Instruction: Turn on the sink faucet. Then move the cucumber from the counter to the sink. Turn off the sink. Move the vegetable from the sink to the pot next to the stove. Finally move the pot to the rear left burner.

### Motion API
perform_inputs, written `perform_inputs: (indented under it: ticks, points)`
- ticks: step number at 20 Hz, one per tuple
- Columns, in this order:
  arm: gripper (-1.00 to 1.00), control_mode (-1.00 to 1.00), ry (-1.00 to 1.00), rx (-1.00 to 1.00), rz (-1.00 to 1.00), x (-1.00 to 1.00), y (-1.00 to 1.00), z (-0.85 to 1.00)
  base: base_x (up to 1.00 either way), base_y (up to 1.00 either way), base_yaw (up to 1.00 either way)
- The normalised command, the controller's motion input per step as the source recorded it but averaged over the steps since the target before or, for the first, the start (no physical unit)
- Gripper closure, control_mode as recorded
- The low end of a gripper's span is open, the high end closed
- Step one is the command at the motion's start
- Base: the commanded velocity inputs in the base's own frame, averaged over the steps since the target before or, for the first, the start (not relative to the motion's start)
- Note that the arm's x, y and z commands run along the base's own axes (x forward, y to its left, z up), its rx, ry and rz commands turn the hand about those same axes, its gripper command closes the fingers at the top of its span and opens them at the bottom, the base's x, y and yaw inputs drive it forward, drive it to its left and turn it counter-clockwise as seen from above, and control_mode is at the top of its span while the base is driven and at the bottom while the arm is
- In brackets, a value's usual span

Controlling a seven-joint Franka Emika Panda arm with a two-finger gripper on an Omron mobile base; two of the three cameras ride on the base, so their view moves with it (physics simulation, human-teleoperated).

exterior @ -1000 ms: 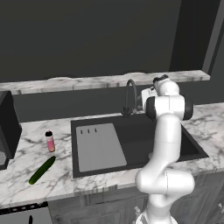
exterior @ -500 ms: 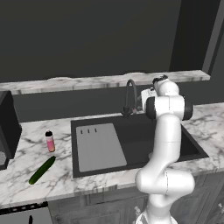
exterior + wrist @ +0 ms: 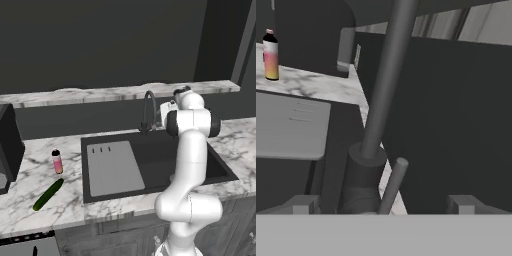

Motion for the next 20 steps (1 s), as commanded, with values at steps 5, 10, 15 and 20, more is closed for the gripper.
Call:
perform_inputs:
  ticks: [5,10,15,20]
  points:
    - [-1.0,-1.0,0.04,0.0,0.0,-0.08,0.16,0.0,0.0,0.0,0.0]
    - [-1.0,-1.0,0.05,0.0,0.0,-0.03,0.15,0.0,0.0,0.0,0.0]
    - [-1.0,-1.0,0.04,0.0,0.0,0.0,0.18,0.0,0.0,0.0,0.0]
    - [-1.0,-1.0,0.01,0.0,0.0,0.0,0.21,0.0,0.0,0.0,0.0]
